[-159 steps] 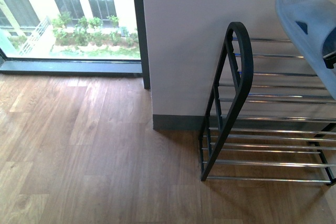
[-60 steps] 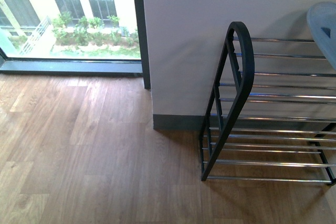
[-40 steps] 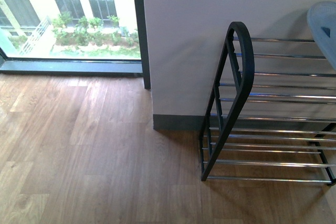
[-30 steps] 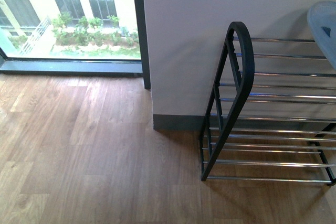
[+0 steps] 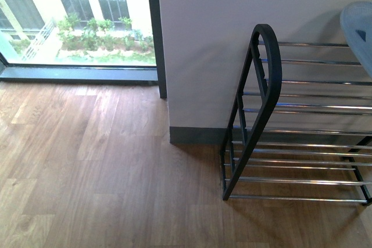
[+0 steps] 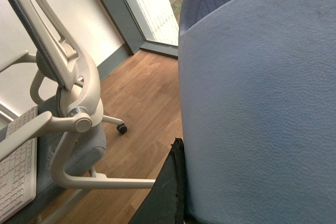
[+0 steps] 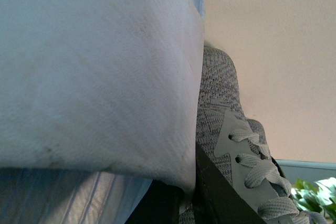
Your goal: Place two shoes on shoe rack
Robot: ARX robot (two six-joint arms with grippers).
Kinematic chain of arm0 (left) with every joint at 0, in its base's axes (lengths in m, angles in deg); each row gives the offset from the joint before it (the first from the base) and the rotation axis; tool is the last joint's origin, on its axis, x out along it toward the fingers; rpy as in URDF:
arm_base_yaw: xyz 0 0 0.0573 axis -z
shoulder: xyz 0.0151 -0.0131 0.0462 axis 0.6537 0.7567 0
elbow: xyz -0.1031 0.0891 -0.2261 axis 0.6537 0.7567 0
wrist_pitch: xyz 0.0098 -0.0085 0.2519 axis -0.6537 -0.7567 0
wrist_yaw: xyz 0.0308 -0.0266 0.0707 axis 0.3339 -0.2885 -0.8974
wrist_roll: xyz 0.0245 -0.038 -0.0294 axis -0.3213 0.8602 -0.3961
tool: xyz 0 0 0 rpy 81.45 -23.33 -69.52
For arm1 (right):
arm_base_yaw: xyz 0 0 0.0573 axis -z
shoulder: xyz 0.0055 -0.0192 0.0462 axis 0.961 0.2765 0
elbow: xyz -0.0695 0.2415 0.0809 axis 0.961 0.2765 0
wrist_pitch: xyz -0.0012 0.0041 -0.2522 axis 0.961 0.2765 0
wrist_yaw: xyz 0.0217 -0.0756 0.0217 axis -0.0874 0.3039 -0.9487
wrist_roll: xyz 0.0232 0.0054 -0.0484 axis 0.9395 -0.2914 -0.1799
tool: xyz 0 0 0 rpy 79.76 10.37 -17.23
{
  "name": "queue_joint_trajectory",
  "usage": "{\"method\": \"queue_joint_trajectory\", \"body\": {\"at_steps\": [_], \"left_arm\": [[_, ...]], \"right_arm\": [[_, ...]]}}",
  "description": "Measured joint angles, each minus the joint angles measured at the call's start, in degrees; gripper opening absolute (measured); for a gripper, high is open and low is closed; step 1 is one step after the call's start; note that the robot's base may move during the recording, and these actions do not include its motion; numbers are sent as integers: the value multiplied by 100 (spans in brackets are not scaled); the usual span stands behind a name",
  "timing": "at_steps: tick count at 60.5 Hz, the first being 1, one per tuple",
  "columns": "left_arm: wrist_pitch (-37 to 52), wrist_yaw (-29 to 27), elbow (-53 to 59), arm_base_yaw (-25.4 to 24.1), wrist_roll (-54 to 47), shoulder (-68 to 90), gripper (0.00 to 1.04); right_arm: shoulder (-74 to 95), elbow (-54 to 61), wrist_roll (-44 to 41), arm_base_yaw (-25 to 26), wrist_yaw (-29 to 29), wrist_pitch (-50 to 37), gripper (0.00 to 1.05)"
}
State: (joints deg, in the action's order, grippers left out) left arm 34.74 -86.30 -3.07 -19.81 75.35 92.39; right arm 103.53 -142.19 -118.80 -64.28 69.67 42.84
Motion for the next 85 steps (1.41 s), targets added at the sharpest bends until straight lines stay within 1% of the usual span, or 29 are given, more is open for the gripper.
{"method": "queue_joint_trajectory", "body": {"at_steps": [16,20,22,46,51,52,54,60,62,68,70,73,75,78,82,83,84,85], "left_arm": [[0,0,0,0,0,0,2],[0,0,0,0,0,0,2],[0,0,0,0,0,0,2],[0,0,0,0,0,0,2],[0,0,0,0,0,0,2],[0,0,0,0,0,0,2],[0,0,0,0,0,0,2],[0,0,0,0,0,0,2],[0,0,0,0,0,0,2],[0,0,0,0,0,0,2],[0,0,0,0,0,0,2],[0,0,0,0,0,0,2],[0,0,0,0,0,0,2],[0,0,0,0,0,0,2],[0,0,0,0,0,0,2],[0,0,0,0,0,0,2],[0,0,0,0,2,0,2],[0,0,0,0,0,0,2]], "right_arm": [[0,0,4,0,-13,2,1],[0,-13,57,15,-367,232,1],[0,-13,57,20,-424,247,1],[0,-13,48,22,-455,264,1],[0,-13,20,20,-509,275,13],[0,-13,-2,20,-509,258,16],[-2,-13,-11,20,-507,254,20],[-48,-4,-9,22,-507,278,36],[-79,-2,-2,24,-525,310,39],[-367,129,120,81,-728,455,55],[-468,170,155,98,-780,509,58],[-761,295,326,181,-979,682,67],[-887,348,389,216,-1036,741,71],[-1115,415,494,289,-1058,793,79],[-1248,415,562,350,-1056,793,88],[-1292,413,586,374,-1051,793,93],[-1300,413,599,385,-1054,793,96],[-1300,413,629,389,-1054,793,97]]}}
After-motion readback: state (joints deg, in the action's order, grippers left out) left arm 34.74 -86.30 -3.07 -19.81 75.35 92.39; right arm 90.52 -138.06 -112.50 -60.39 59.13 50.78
